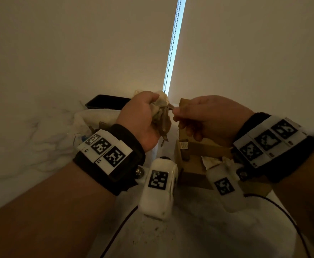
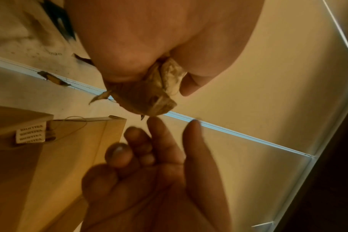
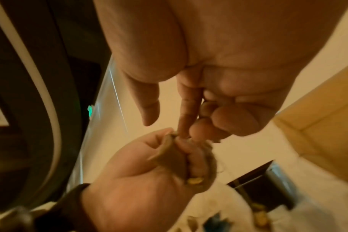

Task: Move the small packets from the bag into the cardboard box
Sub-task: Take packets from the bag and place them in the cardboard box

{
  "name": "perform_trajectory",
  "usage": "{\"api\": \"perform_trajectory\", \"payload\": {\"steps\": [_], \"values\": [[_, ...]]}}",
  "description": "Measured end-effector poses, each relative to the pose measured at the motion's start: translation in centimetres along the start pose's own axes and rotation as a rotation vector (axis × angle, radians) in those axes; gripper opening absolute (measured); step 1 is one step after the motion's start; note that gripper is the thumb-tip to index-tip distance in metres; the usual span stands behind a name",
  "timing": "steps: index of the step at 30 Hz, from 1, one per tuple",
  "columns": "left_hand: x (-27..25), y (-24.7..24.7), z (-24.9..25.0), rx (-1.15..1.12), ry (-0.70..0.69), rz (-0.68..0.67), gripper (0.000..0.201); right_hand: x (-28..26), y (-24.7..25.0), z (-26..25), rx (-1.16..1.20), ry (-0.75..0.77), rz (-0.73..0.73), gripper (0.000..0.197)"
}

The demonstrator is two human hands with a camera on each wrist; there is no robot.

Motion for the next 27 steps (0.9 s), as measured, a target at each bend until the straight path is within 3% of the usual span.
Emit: {"api": "perform_trajectory", "payload": {"steps": [2, 3, 6, 9, 12, 17, 24, 27], "values": [[0.1, 0.1, 0.0, 0.019, 0.009, -0.011, 0.049, 0.2, -1.9, -0.7, 0.101, 0.029, -0.038, 0.064], [0.2, 0.1, 0.1, 0.011, 0.006, -0.026, 0.048, 0.5, -2.5, -0.7, 0.096, 0.047, -0.034, 0.067], [0.5, 0.6, 0.5, -0.006, -0.017, -0.005, 0.034, 1.1, -2.7, -1.0, 0.09, 0.083, 0.053, 0.038], [1.0, 1.0, 0.9, -0.009, -0.071, 0.037, 0.04, 1.3, -2.6, -0.2, 0.153, 0.09, 0.079, 0.016], [1.3, 1.3, 1.0, -0.008, -0.096, 0.053, 0.037, 1.2, -3.2, 1.0, 0.531, 0.061, 0.01, 0.004], [2.0, 2.4, 0.6, -0.005, -0.1, 0.107, 0.039, 1.1, -3.6, 3.0, 0.898, -0.036, -0.022, 0.013], [2.3, 3.6, 0.5, 0.067, -0.096, 0.198, 0.041, 0.7, -1.9, 2.8, 1.129, 0.029, -0.01, 0.033], [2.5, 3.9, 0.4, 0.164, -0.099, 0.198, 0.052, 0.6, -1.6, 2.6, 1.172, 0.047, -0.012, 0.034]]}}
Point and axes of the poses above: each hand's wrist, its own x-axis towards the middle knuckle, its own y-axis out of the back of the hand, z = x × y, the point moved 9 cm from there along x, towards the middle knuckle, and after that the axes turned 6 degrees about z, right-handed, at the moved point
